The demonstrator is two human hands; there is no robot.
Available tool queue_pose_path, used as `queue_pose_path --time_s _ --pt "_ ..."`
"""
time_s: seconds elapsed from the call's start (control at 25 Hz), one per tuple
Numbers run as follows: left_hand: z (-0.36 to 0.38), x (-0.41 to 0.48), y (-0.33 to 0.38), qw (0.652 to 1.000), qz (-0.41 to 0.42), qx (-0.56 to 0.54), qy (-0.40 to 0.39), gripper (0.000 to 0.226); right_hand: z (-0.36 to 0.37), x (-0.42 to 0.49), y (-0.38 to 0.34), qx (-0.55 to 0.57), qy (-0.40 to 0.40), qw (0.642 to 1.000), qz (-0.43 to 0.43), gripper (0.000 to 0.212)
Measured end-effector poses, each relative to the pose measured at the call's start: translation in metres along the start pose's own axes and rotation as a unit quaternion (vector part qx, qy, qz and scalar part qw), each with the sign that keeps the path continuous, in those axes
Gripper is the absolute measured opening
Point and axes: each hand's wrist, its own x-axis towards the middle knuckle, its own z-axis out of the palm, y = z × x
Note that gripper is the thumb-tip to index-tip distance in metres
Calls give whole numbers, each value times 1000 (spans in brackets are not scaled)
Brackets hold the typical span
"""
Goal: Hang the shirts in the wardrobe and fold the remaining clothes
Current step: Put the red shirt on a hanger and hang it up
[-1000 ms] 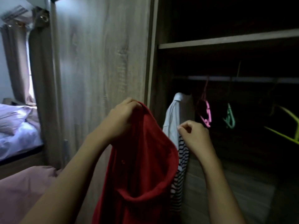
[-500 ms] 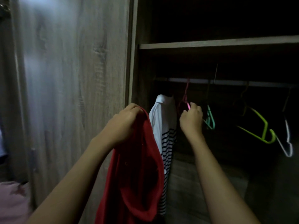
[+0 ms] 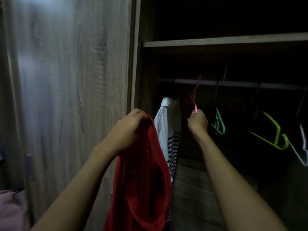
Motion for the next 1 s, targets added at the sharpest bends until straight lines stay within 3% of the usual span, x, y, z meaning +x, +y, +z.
queue_pose_path --time_s 0.28,0.44,0.56,0.88,1.0 --pt "7 2 -2 1000 -5 -26 10 44 -1 -42 19 101 -8 992 -70 12" --pt "9 1 -5 999 7 -45 24 45 1 -96 44 151 -1 977 -149 24" --pt "12 -3 -4 999 -6 -46 14 50 -3 -121 62 187 -17 963 -196 14" --pt "37 -36 -6 998 -23 -37 -37 53 -18 -160 80 232 -24 966 -109 9" --pt "36 -40 -7 998 -32 -32 -44 55 -28 -160 73 210 -81 961 -163 43"
